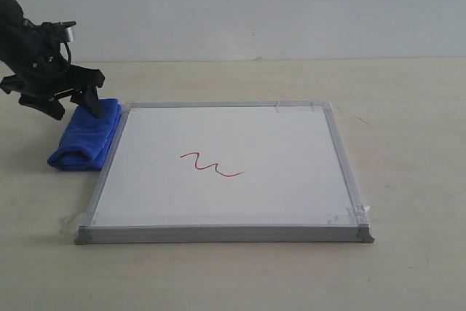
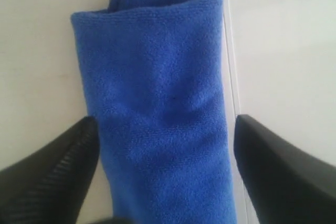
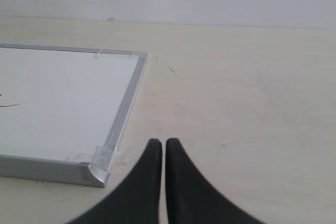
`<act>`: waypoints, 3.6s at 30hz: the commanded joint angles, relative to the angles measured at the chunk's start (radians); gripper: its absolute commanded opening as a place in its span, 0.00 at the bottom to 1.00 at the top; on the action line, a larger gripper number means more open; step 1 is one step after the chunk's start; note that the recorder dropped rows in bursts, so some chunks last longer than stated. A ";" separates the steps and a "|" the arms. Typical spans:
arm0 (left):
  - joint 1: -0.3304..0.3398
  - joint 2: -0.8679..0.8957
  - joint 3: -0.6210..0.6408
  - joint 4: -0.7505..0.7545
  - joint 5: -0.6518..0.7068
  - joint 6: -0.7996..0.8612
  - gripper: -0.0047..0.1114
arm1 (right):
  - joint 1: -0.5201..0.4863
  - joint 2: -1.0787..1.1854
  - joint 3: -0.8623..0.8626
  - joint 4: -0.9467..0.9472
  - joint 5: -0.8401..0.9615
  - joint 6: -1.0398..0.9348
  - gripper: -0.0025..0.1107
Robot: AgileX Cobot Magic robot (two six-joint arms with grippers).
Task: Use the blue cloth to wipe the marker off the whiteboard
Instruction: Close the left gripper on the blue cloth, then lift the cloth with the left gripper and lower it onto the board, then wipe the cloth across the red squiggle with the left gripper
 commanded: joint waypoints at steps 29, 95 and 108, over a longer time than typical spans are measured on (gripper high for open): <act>0.006 0.132 -0.005 -0.065 -0.045 -0.034 0.08 | -0.002 -0.005 0.000 -0.009 -0.004 -0.007 0.02; -0.479 0.159 -0.011 0.196 -0.002 0.097 0.08 | -0.002 -0.005 0.000 -0.009 -0.004 -0.007 0.02; -0.241 0.159 -0.011 0.134 0.098 0.007 0.08 | -0.002 -0.005 0.000 -0.009 -0.001 -0.007 0.02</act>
